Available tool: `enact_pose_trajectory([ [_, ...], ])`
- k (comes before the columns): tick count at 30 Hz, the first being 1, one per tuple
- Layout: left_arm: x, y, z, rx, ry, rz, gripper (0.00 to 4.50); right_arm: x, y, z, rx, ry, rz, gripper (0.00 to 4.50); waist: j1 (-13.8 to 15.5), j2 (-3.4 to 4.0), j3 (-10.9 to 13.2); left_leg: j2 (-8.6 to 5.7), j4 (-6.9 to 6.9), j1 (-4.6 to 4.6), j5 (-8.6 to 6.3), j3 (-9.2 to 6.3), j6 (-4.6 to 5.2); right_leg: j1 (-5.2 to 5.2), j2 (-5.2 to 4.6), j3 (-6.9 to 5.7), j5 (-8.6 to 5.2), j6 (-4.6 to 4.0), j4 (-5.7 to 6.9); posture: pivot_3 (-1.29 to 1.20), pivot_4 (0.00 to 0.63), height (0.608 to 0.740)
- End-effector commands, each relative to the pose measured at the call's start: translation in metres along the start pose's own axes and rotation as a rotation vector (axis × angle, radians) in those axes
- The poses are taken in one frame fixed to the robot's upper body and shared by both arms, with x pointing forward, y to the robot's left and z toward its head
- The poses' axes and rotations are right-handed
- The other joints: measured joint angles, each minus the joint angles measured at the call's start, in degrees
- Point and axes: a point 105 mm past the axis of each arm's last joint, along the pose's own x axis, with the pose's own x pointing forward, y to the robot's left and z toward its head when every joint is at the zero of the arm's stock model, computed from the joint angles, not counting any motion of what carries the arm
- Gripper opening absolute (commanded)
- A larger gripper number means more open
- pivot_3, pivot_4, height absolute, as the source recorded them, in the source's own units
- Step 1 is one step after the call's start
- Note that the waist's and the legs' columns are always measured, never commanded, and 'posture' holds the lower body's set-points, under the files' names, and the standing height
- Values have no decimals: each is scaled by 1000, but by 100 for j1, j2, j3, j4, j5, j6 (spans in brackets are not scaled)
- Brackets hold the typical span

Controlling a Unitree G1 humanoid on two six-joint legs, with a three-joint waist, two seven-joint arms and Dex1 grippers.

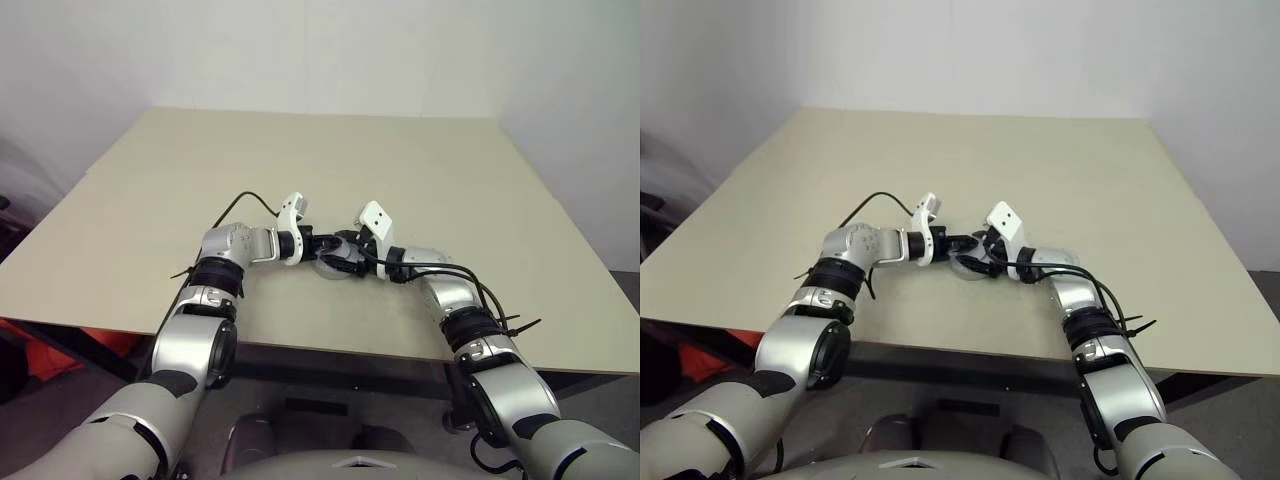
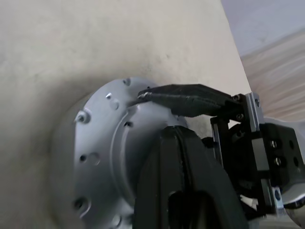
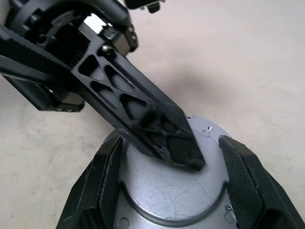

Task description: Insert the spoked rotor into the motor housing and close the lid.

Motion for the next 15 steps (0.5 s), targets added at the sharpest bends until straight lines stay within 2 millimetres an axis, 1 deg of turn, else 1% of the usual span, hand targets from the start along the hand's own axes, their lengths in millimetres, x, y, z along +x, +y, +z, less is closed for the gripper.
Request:
enact_pose_trajectory([
  [1,-7,28,-21,-44,62,114,37,-4,3,-27,47,109,-2,3105,-2,0,0,0,0,2,0,0,0,0,0,0,0,0,0,0,0,740],
  [4,-9,30,-21,-49,53,123,37,-5,4,-25,80,94,17,3105,-2,0,0,0,-8,3,1,0,-2,1,0,0,-1,1,-1,0,0,740],
  [6,-9,31,-20,-49,49,126,0,-5,2,-23,64,92,12,3829,-2,0,0,0,-12,4,2,0,-3,1,1,0,-1,2,-3,0,0,740],
  [8,-10,30,-19,-49,47,125,0,-5,0,-21,40,89,-3,4339,-9,-1,-1,0,-17,5,2,0,-4,0,1,1,-2,3,-6,0,0,740],
  [12,-9,30,-18,-52,44,122,0,-3,-1,-16,33,64,-10,4339,-15,-1,0,1,-25,5,4,1,-7,-4,2,1,-3,5,-9,0,0,740],
  [15,-9,29,-18,-54,46,117,0,-3,3,-12,27,44,18,4339,-16,-1,0,1,-31,4,5,1,-9,-6,3,1,-4,6,-12,0,0,740],
])
